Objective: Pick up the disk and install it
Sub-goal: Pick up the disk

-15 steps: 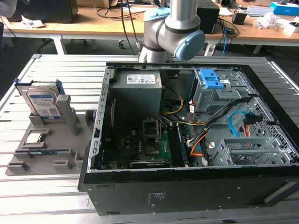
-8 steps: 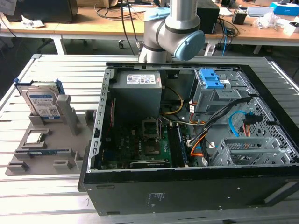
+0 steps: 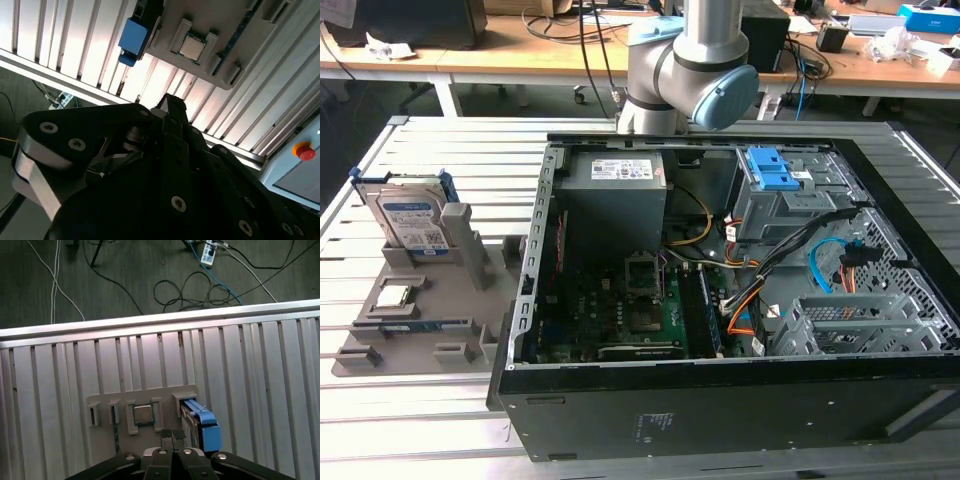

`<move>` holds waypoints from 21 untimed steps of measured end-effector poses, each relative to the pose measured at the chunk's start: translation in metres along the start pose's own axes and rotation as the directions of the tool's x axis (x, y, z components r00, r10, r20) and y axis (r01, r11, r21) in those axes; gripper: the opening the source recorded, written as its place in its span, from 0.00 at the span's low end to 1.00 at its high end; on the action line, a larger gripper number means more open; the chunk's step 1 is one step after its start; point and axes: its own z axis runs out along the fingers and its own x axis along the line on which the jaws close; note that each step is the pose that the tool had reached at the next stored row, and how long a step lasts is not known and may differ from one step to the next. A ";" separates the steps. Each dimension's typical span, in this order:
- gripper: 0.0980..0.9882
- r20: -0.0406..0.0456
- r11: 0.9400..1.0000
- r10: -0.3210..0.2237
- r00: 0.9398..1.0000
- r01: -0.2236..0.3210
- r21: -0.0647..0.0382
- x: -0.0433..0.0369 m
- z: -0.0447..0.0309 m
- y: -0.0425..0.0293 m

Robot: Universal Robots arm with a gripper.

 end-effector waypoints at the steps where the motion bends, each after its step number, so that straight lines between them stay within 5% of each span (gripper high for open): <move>1: 0.01 0.000 1.000 -0.010 1.000 0.010 0.000 0.0000 0.0000 0.0000; 9: 0.01 -0.001 1.000 -0.025 1.000 0.025 0.000 0.0000 0.0000 0.0000; 11: 0.01 0.000 1.000 -0.025 1.000 0.025 0.011 -0.0001 0.0001 0.0000; 17: 0.02 0.000 1.000 -0.025 1.000 0.025 0.016 0.0000 0.0001 0.0000; 21: 0.29 0.000 0.999 -0.025 1.000 0.025 0.019 0.0000 0.0001 0.0000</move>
